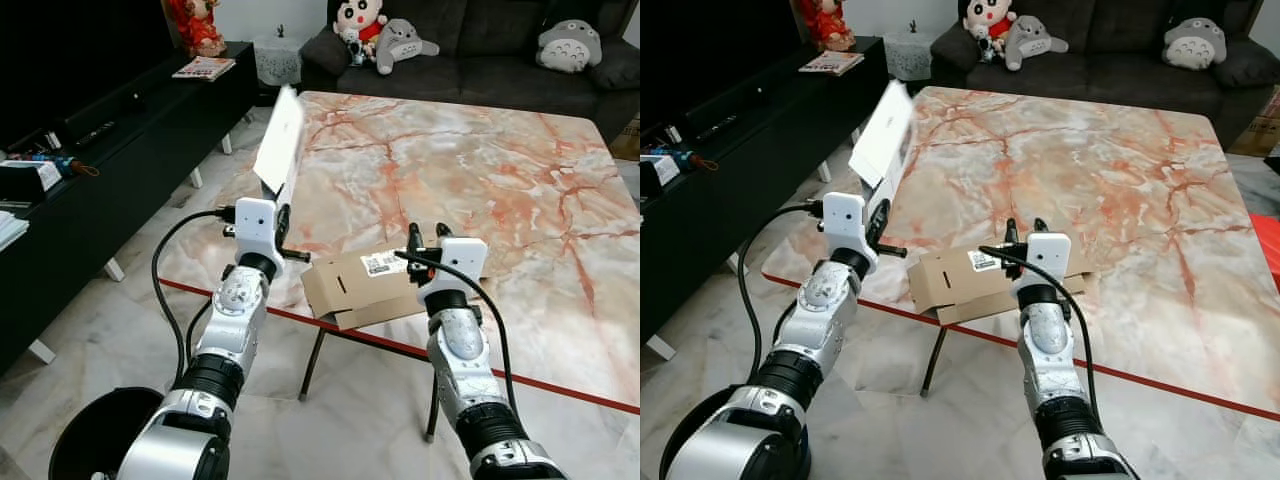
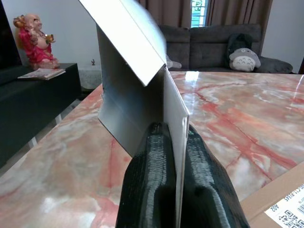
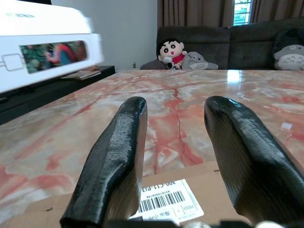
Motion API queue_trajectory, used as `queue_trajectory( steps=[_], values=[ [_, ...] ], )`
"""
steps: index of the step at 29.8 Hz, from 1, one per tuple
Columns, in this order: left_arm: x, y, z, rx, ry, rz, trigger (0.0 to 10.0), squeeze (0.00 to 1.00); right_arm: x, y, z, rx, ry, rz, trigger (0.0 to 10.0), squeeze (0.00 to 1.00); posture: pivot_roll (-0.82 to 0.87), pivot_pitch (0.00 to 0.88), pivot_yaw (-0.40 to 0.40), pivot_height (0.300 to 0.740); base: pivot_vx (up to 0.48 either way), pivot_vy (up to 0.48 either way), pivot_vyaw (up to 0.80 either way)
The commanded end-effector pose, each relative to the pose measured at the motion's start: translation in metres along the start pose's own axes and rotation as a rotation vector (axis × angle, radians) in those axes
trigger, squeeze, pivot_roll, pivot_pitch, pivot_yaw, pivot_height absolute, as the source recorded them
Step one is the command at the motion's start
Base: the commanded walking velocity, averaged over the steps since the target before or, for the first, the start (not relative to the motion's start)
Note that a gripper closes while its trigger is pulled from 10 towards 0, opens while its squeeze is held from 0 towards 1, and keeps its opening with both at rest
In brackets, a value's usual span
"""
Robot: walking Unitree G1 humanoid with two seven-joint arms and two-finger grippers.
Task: Picking trash to rubbish bin
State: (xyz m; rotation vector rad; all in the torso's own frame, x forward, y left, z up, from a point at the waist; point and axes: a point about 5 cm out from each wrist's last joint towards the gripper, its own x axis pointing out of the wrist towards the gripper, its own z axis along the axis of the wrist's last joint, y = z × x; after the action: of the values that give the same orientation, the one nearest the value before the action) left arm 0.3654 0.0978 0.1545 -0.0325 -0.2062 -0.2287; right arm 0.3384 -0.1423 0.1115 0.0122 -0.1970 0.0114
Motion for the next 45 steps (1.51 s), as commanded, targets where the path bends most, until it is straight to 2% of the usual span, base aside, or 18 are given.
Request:
queue_trajectory(
  steps=[1,12,28,45],
  values=[
    [0.005,-0.002,0.006,0.033,-0.023,-0.010,10.0,0.00,0.005,0.004,0.009,0.010,-0.039,0.004,10.0,0.00,0.19,0.017,0.043,0.740,0.000,0.000,0.00],
    [0.002,-0.001,0.002,0.019,-0.023,0.003,10.0,0.00,0.003,0.002,0.007,0.009,-0.031,-0.004,10.0,0.00,0.17,0.000,0.049,0.740,0.000,0.000,0.00],
    [-0.004,0.003,-0.009,0.066,0.011,0.021,10.0,0.00,0.001,0.000,0.006,0.009,-0.033,-0.021,10.0,0.00,0.16,0.000,0.057,0.740,0.000,0.000,0.00],
    [-0.001,0.000,-0.007,0.079,0.008,0.016,10.0,0.00,0.003,-0.004,0.008,0.006,-0.037,-0.034,10.0,0.00,0.16,0.000,0.063,0.740,0.000,0.000,0.00]
  ],
)
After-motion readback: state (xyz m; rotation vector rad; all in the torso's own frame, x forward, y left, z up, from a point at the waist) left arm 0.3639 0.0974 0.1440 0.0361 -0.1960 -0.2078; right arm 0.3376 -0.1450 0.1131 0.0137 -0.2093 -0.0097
